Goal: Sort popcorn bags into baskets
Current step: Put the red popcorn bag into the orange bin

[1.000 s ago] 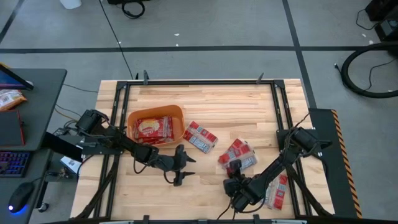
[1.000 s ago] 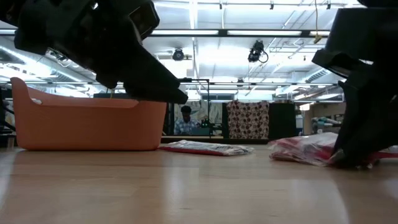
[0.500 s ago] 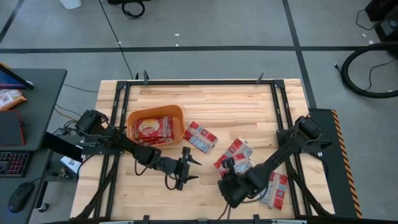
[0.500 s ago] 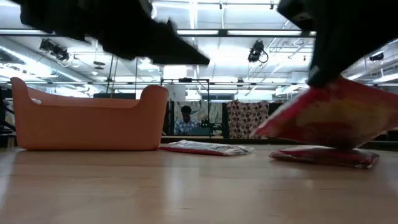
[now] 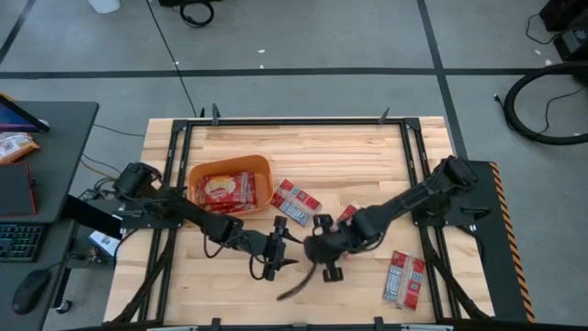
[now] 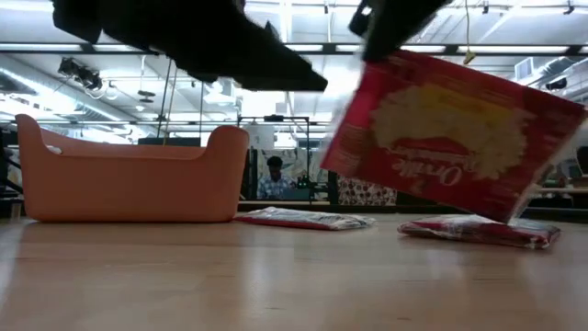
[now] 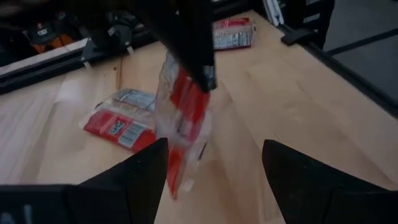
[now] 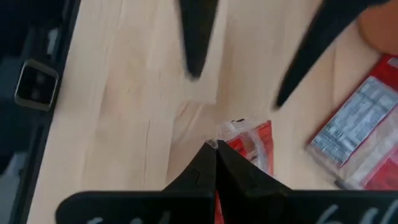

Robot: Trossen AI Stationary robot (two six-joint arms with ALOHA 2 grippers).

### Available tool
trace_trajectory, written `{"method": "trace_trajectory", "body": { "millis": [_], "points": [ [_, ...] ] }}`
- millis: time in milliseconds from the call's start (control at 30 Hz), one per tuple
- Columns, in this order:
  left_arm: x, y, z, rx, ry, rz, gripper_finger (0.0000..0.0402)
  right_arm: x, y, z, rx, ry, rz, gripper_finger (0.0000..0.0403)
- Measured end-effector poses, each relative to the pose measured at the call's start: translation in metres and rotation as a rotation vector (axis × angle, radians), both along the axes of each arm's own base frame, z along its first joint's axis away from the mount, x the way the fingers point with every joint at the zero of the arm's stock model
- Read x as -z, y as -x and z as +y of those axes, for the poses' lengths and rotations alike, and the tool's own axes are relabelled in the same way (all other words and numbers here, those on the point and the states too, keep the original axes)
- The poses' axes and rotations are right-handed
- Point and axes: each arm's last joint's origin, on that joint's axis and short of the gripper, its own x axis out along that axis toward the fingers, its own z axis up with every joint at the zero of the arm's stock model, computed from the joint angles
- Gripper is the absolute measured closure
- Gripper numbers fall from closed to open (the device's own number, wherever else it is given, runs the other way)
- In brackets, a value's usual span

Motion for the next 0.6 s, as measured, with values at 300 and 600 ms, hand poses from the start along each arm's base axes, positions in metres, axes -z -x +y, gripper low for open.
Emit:
{"method": "trace_trajectory", "body": {
  "millis": [300,600],
  "points": [
    [0.011,-0.003,0.004,-0.113,-0.031,0.004,0.0138,-0.010,-0.018,-0.020,0.007,-0.129,-0.089,0.0398],
    [0.012,-0.003,0.004,-0.140,0.049,0.025,0.0219,-0.020,-0.026,-0.023,-0.044,-0.181,-0.197,0.0390]
  ]
}}
